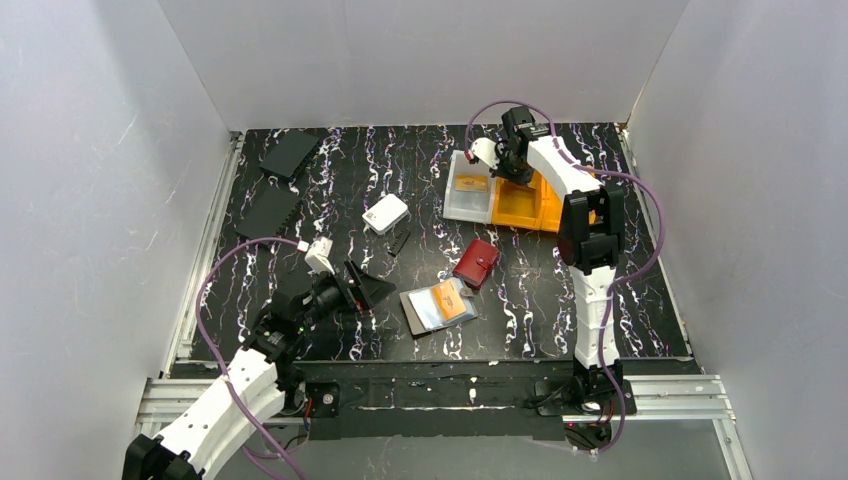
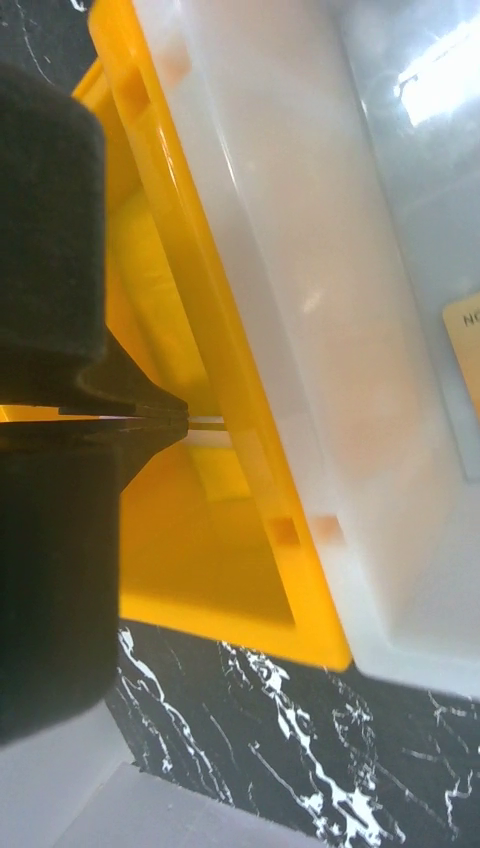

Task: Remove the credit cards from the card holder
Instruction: Place the credit card in the storage box.

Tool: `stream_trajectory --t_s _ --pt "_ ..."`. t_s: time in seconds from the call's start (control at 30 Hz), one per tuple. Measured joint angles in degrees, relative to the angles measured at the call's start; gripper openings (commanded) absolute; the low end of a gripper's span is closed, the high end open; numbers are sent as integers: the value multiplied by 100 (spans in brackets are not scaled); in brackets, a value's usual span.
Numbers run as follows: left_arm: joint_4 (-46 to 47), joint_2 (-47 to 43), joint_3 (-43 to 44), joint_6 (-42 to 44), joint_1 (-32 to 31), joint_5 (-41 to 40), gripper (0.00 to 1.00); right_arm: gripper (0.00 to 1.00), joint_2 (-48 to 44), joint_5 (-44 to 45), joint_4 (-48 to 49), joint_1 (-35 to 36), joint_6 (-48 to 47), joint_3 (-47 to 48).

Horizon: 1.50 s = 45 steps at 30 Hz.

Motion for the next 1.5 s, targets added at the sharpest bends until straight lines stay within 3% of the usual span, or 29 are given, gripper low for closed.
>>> stream_trajectory --t_s 1.5 --pt "-46 372 35 -109 0 42 99 4 -7 -334 -824 28 -737 260"
